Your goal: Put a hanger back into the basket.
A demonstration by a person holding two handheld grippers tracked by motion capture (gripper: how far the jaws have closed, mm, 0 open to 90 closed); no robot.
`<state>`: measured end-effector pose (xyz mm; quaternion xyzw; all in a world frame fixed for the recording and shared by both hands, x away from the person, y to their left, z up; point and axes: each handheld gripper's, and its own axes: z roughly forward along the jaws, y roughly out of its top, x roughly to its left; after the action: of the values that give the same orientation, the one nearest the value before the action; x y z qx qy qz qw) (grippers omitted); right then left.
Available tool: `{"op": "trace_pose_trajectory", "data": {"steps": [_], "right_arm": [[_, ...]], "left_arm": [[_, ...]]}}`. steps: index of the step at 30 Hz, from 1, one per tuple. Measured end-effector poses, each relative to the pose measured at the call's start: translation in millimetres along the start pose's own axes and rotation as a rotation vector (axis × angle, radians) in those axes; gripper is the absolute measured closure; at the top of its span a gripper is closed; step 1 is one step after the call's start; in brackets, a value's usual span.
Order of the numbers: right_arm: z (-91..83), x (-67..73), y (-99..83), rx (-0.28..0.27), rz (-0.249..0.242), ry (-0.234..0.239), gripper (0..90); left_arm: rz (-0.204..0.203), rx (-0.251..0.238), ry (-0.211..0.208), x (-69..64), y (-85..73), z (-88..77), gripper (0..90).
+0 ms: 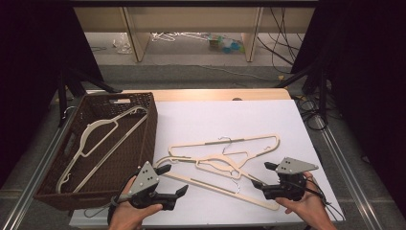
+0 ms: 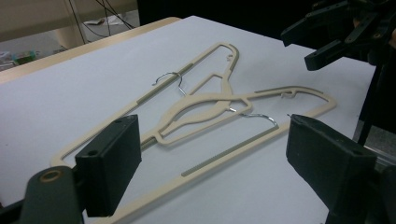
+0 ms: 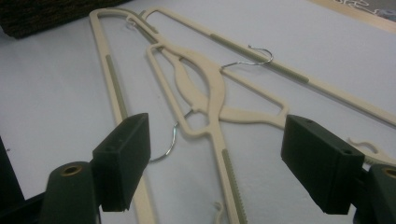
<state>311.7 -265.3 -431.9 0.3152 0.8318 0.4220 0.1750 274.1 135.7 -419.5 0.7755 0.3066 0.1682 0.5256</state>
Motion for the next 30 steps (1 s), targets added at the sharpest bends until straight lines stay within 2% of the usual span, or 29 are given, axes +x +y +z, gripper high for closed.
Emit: {"op": "trace_pose_trajectory", "data": {"steps": [1,2,4,7,9,10,13,16,17,20,22,23,25,27,29,30], "right_arm": [[0.3,0.0,-0.1,0.006,-0.003,0.002,25.7],[0.6,0.2,-0.2,0.016,0.002,0.014,26.2],[2.0,-0.6,-0.5,0.026,0.000,0.013,26.9],[7.8,-3.7,-0.6,0.073,-0.010,0.024,29.0],[12.8,-6.2,-0.1,0.099,-0.012,0.025,30.6],[16.0,-8.3,0.2,0.114,-0.021,0.026,31.9],[27.2,-11.5,1.1,0.152,-0.005,0.013,33.6],[36.3,-14.8,1.9,0.224,-0.021,0.043,39.5],[40.4,-14.7,1.8,0.232,-0.018,0.039,41.5],[49.1,-16.0,5.1,0.290,-0.016,0.063,46.5],[55.9,-17.3,6.5,0.310,-0.042,0.065,50.6],[57.5,-16.3,7.5,0.331,-0.025,0.062,51.9],[62.8,-17.4,8.9,0.373,-0.034,0.073,54.3],[67.2,-19.9,9.3,0.383,-0.044,0.076,57.1],[68.7,-21.2,11.3,0.422,-0.033,0.077,60.0],[70.4,-22.8,11.8,0.428,-0.047,0.081,61.0]], "left_arm": [[-0.013,-0.008,-0.011,-0.3,-2.2,0.8,17.9],[-0.021,-0.005,0.001,-1.3,-4.1,0.2,18.0],[-0.010,-0.003,-0.002,-1.9,-6.9,1.2,18.0],[0.009,0.014,-0.013,-3.9,-10.6,2.2,18.0],[-0.003,0.012,-0.020,-6.3,-12.3,3.1,18.0],[0.004,0.007,-0.024,-6.4,-12.6,3.7,18.0],[0.010,0.011,-0.022,-6.3,-12.6,2.8,18.0],[0.017,0.022,-0.024,-5.7,-14.3,3.8,18.0],[0.016,0.020,-0.030,-5.4,-15.1,5.1,18.0],[0.019,0.031,-0.036,-5.4,-16.1,6.1,18.0],[0.017,0.030,-0.036,-5.5,-15.9,6.2,18.0],[0.018,0.029,-0.038,-5.4,-15.9,6.3,18.0],[0.023,0.039,-0.032,-5.9,-16.2,6.3,18.0],[0.021,0.044,-0.029,-6.1,-16.6,6.8,18.0],[0.030,0.043,-0.033,-6.1,-16.6,6.8,18.1],[0.023,0.041,-0.035,-6.8,-16.8,6.8,18.0]]}}
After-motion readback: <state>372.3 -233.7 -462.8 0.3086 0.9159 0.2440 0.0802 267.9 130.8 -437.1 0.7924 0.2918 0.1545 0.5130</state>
